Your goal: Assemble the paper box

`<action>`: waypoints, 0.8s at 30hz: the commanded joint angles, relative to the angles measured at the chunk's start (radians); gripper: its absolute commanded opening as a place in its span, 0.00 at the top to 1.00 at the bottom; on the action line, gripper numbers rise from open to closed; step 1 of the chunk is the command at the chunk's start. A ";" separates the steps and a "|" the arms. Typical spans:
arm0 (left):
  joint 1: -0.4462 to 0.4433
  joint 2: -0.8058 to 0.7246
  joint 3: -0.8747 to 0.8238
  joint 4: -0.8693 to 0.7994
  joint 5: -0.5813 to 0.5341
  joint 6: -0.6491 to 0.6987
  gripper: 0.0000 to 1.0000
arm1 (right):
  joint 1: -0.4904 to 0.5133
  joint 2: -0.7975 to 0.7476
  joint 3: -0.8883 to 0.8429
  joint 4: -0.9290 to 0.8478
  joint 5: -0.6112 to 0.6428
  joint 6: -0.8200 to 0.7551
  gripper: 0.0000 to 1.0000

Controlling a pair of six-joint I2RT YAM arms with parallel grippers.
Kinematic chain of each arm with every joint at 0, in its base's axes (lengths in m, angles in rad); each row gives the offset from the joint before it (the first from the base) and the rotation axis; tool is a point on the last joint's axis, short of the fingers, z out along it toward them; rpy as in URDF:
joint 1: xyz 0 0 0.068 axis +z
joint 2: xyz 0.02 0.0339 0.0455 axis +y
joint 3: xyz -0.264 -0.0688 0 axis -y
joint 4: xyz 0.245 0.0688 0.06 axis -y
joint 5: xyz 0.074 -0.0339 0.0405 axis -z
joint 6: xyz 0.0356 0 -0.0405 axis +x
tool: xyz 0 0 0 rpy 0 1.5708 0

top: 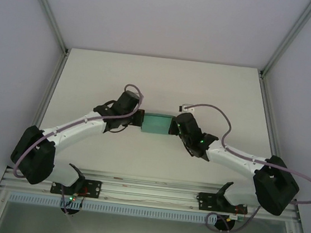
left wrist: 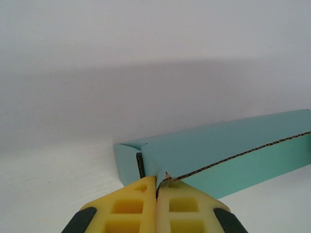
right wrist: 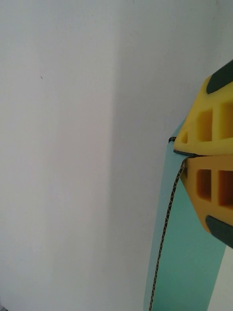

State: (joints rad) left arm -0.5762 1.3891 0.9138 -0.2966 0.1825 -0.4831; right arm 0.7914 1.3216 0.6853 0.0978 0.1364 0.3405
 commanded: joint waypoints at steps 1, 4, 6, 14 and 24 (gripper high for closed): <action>-0.019 0.036 -0.095 -0.026 0.057 -0.046 1.00 | 0.017 0.056 -0.056 -0.081 -0.007 0.024 1.00; -0.031 0.025 -0.127 -0.041 -0.021 -0.038 1.00 | 0.027 0.064 -0.105 -0.002 0.003 -0.013 1.00; -0.037 0.028 -0.158 -0.015 -0.027 -0.019 1.00 | 0.036 0.073 -0.163 0.088 -0.016 -0.063 1.00; -0.052 0.097 -0.234 0.092 -0.068 0.020 1.00 | 0.037 0.104 -0.237 0.197 -0.018 -0.143 1.00; -0.053 0.089 -0.227 0.089 -0.076 0.018 1.00 | 0.031 -0.045 -0.124 0.078 0.005 -0.081 0.69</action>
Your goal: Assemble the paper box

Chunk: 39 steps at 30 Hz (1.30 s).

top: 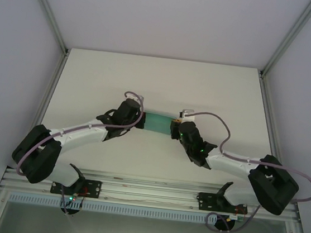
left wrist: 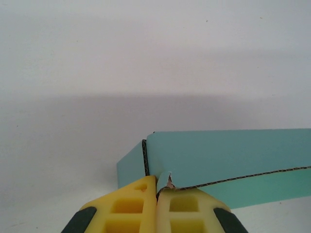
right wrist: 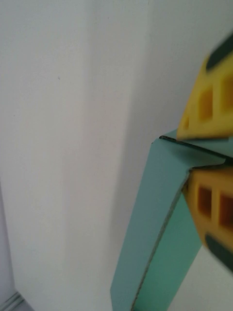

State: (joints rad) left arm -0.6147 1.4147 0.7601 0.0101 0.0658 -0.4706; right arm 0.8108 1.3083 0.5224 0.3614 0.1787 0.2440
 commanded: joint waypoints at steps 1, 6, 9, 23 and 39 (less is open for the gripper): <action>-0.015 0.059 -0.074 -0.220 0.042 0.007 1.00 | 0.009 -0.048 0.057 -0.202 -0.041 0.012 0.63; -0.017 0.058 -0.062 -0.219 0.039 0.031 1.00 | -0.009 -0.088 0.151 -0.301 0.003 0.036 0.45; -0.017 0.073 -0.036 -0.235 0.042 0.052 1.00 | -0.033 -0.092 0.170 -0.290 -0.009 0.055 0.39; -0.017 0.053 0.009 -0.266 0.033 0.075 1.00 | -0.154 0.114 0.254 -0.399 -0.110 0.148 0.47; 0.003 -0.116 0.181 -0.401 0.034 0.118 0.37 | -0.154 0.190 0.185 -0.425 -0.158 0.240 0.56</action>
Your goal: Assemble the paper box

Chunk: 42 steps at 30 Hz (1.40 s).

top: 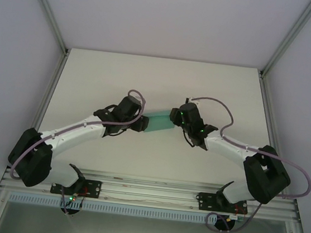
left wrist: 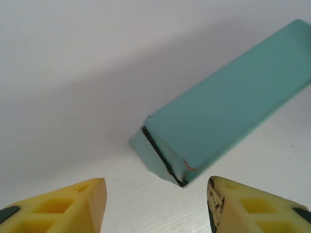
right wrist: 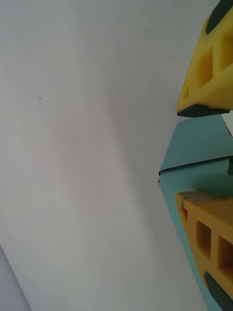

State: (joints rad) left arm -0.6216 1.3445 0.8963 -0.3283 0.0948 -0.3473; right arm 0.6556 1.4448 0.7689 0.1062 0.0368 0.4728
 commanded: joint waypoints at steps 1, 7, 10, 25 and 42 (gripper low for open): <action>0.017 -0.052 0.051 -0.063 0.002 -0.021 0.35 | 0.001 0.055 -0.065 -0.166 -0.019 0.011 0.56; 0.112 -0.029 0.044 0.009 0.070 -0.090 0.26 | 0.001 0.062 -0.069 -0.165 -0.024 0.016 0.57; 0.137 0.013 0.028 0.058 0.131 -0.099 0.28 | 0.002 0.066 -0.070 -0.162 -0.021 0.019 0.57; 0.166 0.100 -0.328 0.325 0.223 -0.241 0.71 | 0.000 0.151 -0.228 0.071 -0.077 0.048 0.76; 0.153 0.144 -0.412 0.422 0.240 -0.218 1.00 | 0.000 0.157 -0.311 0.221 -0.145 0.014 0.98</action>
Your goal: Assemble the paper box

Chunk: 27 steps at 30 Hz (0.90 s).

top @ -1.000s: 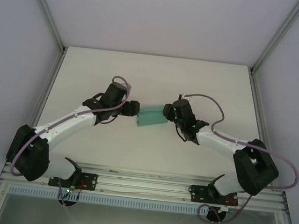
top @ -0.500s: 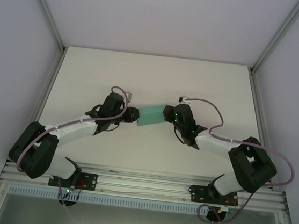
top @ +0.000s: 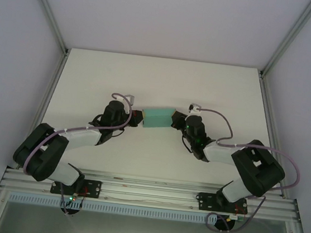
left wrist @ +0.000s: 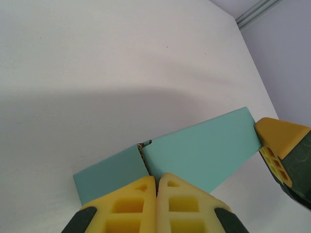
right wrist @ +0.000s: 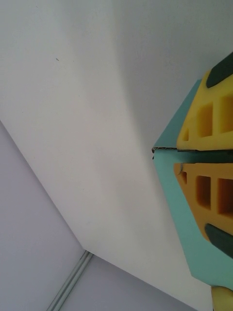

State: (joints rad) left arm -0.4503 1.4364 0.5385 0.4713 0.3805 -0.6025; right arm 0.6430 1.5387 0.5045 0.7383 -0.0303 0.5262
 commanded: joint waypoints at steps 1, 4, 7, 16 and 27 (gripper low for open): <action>-0.020 0.038 -0.032 -0.405 -0.055 0.044 1.00 | 0.012 0.042 -0.030 -0.431 -0.076 -0.042 0.96; -0.023 -0.006 0.048 -0.478 -0.080 0.082 0.83 | 0.013 -0.031 0.052 -0.553 -0.037 -0.061 0.85; -0.023 -0.037 0.150 -0.542 -0.119 0.108 0.68 | 0.009 -0.077 0.173 -0.701 0.009 -0.084 0.72; -0.015 -0.155 0.360 -0.665 -0.265 0.180 0.00 | -0.014 -0.142 0.435 -0.878 0.032 -0.223 0.36; 0.098 -0.303 0.324 -0.776 -0.491 0.205 0.00 | -0.026 0.012 0.747 -1.330 -0.574 -1.376 0.00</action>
State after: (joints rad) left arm -0.3820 1.1595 0.8932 -0.2234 -0.0227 -0.4126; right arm 0.6147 1.4811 1.1610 -0.3489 -0.4534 -0.4213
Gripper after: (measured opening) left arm 0.998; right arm 0.998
